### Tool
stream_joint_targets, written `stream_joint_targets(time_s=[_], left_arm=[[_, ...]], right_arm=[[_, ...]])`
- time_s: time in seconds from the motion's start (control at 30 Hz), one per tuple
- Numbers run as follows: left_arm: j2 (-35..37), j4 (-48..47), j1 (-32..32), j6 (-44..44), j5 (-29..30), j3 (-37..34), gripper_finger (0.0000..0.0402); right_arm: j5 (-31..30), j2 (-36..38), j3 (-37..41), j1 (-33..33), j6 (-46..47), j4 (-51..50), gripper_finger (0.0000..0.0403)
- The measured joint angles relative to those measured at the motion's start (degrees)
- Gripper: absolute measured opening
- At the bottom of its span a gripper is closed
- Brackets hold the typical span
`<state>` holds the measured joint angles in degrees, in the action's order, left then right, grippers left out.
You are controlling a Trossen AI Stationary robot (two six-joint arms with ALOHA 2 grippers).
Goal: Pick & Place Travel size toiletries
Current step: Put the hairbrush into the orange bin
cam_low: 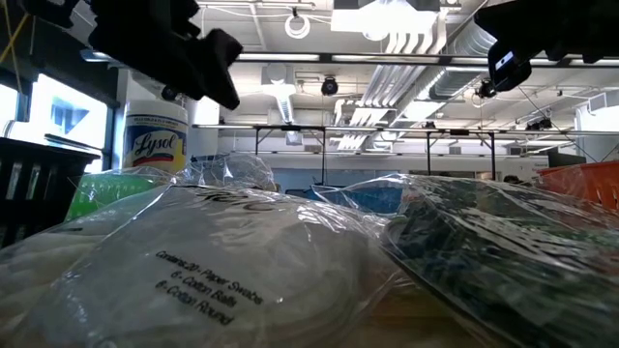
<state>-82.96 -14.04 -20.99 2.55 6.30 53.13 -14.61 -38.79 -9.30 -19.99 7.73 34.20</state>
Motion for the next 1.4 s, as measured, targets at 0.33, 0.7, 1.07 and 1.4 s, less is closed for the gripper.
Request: stream_joint_targets(time_s=[0.33, 0.7, 1.07, 1.4], left_arm=[[-9.6, 1.96, 8.04, -3.77, -13.01, 4.44, 0.0206], [-13.1, 3.97, 10.59, -1.87, -23.89, 5.14, 0.0206], [-16.06, 5.39, 10.59, -1.32, -23.8, 5.15, 0.0206], [-15.75, 5.01, 10.99, 0.33, -22.65, 5.12, 0.0206]], right_arm=[[0.02, -0.02, 0.0, 0.01, 0.0, -0.67, 0.0002], [2.69, -0.02, 0.0, 0.02, 0.17, -1.45, 0.0002], [2.82, -0.02, 0.0, 0.01, -0.02, -1.93, 0.0002], [2.8, -0.02, 0.0, 0.0, -0.01, -2.28, 0.0002]])
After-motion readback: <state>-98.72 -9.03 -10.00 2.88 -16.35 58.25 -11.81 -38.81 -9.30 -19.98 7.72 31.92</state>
